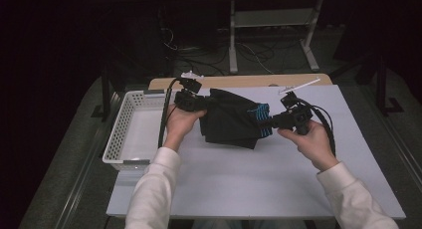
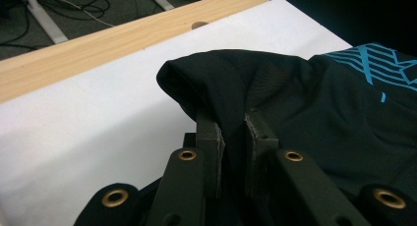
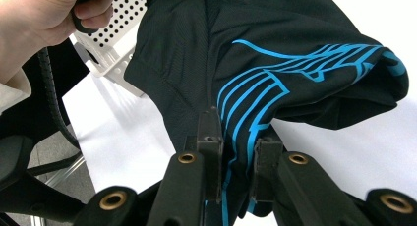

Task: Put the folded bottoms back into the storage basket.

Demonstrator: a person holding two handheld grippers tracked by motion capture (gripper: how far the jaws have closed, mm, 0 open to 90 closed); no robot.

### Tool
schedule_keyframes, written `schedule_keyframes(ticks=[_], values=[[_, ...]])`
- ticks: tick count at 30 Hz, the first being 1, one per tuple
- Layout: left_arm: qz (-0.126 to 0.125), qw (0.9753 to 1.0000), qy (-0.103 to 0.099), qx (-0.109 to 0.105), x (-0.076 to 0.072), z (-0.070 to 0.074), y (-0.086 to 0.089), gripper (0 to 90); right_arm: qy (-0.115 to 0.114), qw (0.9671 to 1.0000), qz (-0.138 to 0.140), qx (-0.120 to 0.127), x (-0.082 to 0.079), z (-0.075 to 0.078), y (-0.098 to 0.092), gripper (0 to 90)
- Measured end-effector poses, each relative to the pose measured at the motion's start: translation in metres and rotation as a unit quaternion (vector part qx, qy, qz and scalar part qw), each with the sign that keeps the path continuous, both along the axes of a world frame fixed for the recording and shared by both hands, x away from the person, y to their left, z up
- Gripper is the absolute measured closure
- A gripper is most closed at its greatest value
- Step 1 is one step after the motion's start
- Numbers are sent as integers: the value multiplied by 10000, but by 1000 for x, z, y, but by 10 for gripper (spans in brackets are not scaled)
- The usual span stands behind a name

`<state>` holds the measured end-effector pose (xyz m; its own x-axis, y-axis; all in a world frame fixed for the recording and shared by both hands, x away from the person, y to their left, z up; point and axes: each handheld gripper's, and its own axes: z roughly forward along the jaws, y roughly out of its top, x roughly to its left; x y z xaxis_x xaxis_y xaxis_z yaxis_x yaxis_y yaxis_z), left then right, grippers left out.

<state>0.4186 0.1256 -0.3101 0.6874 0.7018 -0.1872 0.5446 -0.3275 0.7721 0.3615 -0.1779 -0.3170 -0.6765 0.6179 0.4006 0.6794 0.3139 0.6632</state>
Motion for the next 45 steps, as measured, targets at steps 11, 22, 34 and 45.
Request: schedule_keyframes(ticks=[11,22,34,45], values=[[31,9999,-112,30,-2,22,8,791,-112,9999,55,20,1,19,6,777],[125,9998,-123,2,-4,32,23,791,-169,9998,119,-6,5,30,20,777],[248,9995,-180,-5,-8,48,46,791,-241,9994,242,-35,9,44,42,778],[397,9989,-222,-56,-13,60,72,791,-326,9987,390,-54,11,57,67,778]])
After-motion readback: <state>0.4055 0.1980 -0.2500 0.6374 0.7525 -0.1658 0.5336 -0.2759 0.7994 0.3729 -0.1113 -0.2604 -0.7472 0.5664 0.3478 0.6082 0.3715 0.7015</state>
